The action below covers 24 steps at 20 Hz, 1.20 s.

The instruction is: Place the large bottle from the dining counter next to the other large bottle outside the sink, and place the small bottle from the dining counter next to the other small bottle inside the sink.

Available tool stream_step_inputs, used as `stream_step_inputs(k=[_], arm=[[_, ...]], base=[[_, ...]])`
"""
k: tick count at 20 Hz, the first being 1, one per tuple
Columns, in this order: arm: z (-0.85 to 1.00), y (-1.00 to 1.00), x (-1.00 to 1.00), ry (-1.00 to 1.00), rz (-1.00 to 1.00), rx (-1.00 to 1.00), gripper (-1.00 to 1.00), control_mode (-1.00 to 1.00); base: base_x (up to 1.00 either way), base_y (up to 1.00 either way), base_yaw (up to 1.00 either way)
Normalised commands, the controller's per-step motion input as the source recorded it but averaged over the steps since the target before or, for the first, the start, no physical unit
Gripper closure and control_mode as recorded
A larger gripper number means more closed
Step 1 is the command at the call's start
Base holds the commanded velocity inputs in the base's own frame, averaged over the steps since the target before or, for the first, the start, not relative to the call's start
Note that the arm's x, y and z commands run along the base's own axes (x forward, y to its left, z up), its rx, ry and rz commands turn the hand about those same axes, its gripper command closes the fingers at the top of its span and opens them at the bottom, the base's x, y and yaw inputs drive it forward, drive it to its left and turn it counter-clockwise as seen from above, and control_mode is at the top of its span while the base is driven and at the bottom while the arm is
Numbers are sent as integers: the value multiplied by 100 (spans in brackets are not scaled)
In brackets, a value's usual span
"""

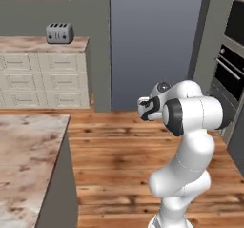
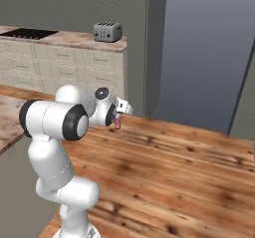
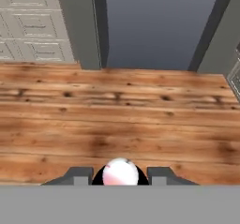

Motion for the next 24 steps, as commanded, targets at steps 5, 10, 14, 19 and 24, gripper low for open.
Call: stream_step_inputs(k=[5, 10, 14, 19, 24], arm=[[0, 0, 0, 0, 0, 0, 100, 100], [0, 0, 0, 0, 0, 0, 100, 100], [0, 0, 0, 0, 0, 0, 100, 100], [0, 0, 0, 0, 0, 0, 100, 100], [0, 0, 0, 0, 0, 0, 100, 100]], base=[[87, -14, 23], [92, -13, 21], [92, 0, 25], [97, 0, 29], [87, 5, 32]])
